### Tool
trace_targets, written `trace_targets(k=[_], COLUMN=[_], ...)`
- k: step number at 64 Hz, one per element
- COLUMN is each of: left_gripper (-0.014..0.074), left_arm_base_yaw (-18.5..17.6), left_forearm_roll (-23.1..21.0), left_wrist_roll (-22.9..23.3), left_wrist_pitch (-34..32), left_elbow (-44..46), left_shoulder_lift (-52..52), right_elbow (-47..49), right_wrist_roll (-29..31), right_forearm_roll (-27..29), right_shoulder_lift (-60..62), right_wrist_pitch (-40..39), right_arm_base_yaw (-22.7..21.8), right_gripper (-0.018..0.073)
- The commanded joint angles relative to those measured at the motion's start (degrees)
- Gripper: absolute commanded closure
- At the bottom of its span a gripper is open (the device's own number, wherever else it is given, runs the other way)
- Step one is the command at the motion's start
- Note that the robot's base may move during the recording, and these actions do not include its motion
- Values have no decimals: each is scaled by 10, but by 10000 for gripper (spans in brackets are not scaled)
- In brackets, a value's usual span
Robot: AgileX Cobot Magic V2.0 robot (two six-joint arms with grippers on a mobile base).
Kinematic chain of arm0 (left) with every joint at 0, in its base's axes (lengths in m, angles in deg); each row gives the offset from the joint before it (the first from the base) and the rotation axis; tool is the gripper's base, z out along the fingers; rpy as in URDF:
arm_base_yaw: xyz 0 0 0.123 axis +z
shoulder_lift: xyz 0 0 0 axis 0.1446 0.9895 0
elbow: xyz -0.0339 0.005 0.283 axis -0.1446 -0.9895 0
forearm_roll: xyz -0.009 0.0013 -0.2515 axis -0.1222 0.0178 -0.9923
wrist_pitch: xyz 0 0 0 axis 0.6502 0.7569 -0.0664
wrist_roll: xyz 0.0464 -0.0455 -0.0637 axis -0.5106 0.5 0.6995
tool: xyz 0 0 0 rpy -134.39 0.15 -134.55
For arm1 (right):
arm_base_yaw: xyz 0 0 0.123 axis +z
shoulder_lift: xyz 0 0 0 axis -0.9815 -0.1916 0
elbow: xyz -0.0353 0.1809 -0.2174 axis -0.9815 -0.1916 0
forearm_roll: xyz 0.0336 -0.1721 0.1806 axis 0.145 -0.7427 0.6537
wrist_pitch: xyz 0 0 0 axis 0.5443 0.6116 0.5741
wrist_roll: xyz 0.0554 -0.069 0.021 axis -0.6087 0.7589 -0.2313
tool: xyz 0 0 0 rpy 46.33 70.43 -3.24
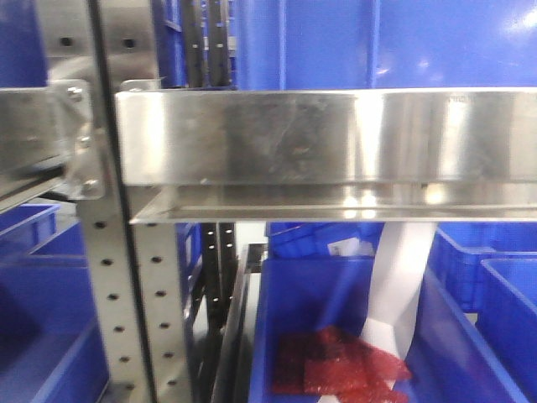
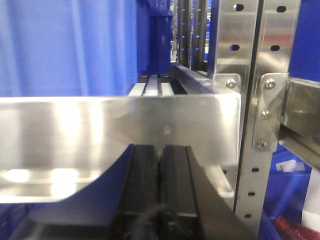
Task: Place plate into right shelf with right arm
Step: 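Lower the held plate into the blue bin below the steel shelf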
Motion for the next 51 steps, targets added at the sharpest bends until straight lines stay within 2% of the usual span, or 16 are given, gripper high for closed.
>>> trace_targets(k=[1, 51], left_gripper=[643, 643], left_arm_base_yaw=[-2, -2], left_forearm_roll=[-1, -1], left_wrist_roll=[1, 1], left_wrist_pitch=[-51, -51], left_elbow=[-4, -4], left_shoulder_lift=[-7, -7], right_elbow=[17, 17], right_wrist_roll=[3, 3], right_forearm_roll=[-8, -8], right_shoulder_lift=[-10, -12], right_wrist_pitch=[-56, -65], right_arm_base_yaw=[0, 0], right_gripper=[508, 508])
